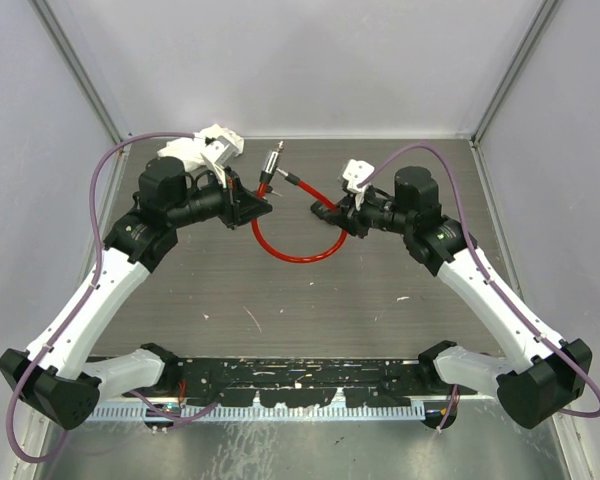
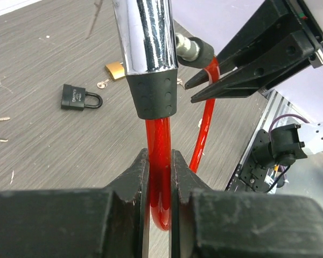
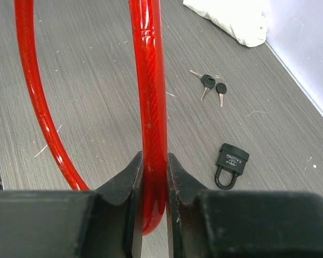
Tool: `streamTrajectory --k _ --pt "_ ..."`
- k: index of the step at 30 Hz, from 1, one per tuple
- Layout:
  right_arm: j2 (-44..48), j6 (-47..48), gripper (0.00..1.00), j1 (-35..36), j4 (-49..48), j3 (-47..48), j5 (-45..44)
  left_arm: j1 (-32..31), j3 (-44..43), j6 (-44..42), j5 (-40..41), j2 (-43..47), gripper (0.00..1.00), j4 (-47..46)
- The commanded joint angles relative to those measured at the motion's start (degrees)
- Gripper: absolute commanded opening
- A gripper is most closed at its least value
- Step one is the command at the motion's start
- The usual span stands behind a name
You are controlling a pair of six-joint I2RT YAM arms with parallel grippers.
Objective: Lock with the key
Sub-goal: Lock the lock.
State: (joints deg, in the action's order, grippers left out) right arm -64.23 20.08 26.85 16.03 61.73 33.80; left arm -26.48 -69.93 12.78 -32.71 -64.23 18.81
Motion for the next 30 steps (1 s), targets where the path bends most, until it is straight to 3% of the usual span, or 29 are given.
streamTrajectory --k 1,23,30 --pt "2.5 2.6 0.01 0.8 0.1 0.8 2.4 0.8 -1.6 -1.6 4.9 0.9 0.0 -1.6" --pt "2.1 1.6 0.01 1.0 0.7 1.1 -0.4 0.9 0.1 -2.9 -3.4 2.1 0.0 -2.4" --pt "2.0 4.3 0.01 1.3 3.8 2.2 -0.7 -0.8 -2.0 -10.6 2.3 1.2 0.0 7.9"
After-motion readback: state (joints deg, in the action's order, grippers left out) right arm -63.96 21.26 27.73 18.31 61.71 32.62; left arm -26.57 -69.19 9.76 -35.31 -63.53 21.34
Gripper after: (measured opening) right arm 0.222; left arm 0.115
